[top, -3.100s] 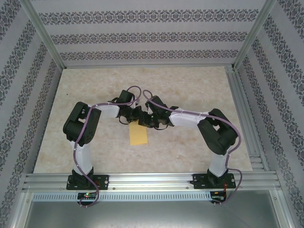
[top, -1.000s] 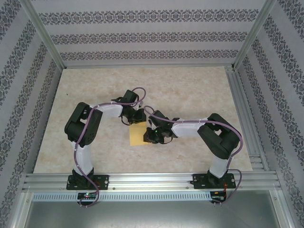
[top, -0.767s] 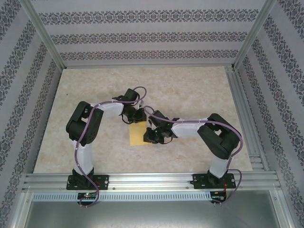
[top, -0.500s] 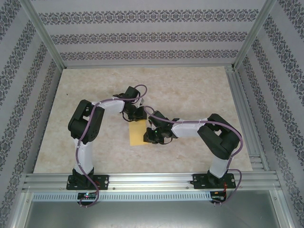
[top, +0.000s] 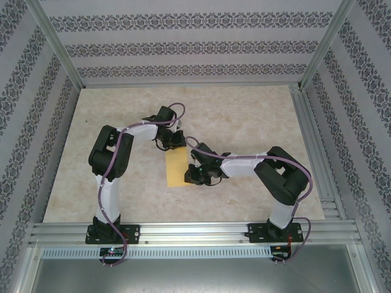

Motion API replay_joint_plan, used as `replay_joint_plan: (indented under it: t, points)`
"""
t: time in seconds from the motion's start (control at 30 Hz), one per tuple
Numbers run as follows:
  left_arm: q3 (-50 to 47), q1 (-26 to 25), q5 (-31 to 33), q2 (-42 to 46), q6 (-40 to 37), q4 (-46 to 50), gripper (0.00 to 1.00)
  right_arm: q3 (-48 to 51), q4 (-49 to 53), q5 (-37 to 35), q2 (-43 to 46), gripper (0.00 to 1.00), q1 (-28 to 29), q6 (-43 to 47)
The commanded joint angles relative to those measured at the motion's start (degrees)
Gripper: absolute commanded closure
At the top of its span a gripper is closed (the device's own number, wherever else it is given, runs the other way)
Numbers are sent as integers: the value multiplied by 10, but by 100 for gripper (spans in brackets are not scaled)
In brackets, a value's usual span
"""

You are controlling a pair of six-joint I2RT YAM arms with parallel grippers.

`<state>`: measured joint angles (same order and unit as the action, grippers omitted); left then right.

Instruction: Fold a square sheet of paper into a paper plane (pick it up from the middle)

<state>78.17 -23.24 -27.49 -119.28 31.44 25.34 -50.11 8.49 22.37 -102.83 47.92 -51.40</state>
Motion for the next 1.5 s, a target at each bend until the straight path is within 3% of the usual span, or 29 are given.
replay_joint_plan:
  t: [0.0,0.2,0.37,0.6,0.83,1.1,1.47]
  points:
    - [24,23,40,-21,-18,-18,87,34,86,-17,-35,86,25,-7]
    - [63,39,45,1,-19,3,81,23,75,-19,-7,85,29,0]
    - [57,57,68,53,-17,17,67,-4,64,-21,25,83,30,8]
    - [-79,75,96,192,14,1,48,-103,126,-102,65,66,31,57]
    - [-230,82,105,345,44,9,34,-226,233,-233,-1,61,22,114]
    - [-339,82,78,439,74,21,26,-323,240,-223,-105,65,-7,126]
    - [-378,62,14,438,82,4,20,-344,211,-161,-174,67,-30,120]
